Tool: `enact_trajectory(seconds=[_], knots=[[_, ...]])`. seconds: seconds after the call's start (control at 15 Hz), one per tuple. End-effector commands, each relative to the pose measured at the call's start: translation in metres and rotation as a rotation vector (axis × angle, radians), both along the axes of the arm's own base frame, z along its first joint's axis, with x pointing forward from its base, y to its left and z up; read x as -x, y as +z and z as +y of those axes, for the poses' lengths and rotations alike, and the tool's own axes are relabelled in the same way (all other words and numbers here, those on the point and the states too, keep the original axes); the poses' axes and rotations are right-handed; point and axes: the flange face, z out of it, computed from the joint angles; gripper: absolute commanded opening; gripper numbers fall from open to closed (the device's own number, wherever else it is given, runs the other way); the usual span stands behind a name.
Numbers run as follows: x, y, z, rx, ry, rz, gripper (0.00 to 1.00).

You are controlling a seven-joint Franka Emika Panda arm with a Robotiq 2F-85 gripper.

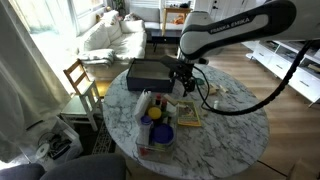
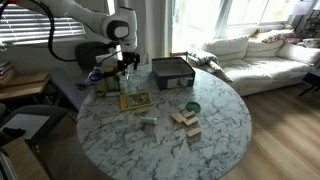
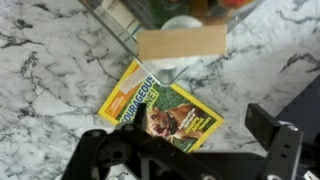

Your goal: Pick up the white container from the measuring spoon and put it on the table, pick up two wooden blocks from the table and place them horizontally on the measuring spoon on by one

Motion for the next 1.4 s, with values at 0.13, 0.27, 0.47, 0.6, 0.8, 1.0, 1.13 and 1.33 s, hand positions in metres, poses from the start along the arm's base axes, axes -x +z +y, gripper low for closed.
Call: enact_trajectory(seconds=[0.13, 0.27, 0.47, 0.6, 0.8, 1.0, 1.13, 1.33], knots=[[0.038, -0.046, -0.069, 0.015, -0.222, 0.037, 1.0], [0.051, -0.069, -0.085, 0.024, -0.271, 0.035, 1.0], [0.07, -0.101, -0.104, 0.034, -0.346, 0.022, 1.0], [0.08, -0.118, -0.115, 0.031, -0.388, 0.007, 1.0], [0.089, -0.134, -0.127, 0.031, -0.409, -0.012, 1.0], [0.092, -0.143, -0.131, 0.025, -0.412, -0.017, 1.0], [0.09, -0.147, -0.132, 0.023, -0.404, -0.011, 1.0], [0.088, -0.151, -0.135, 0.025, -0.399, -0.001, 1.0]])
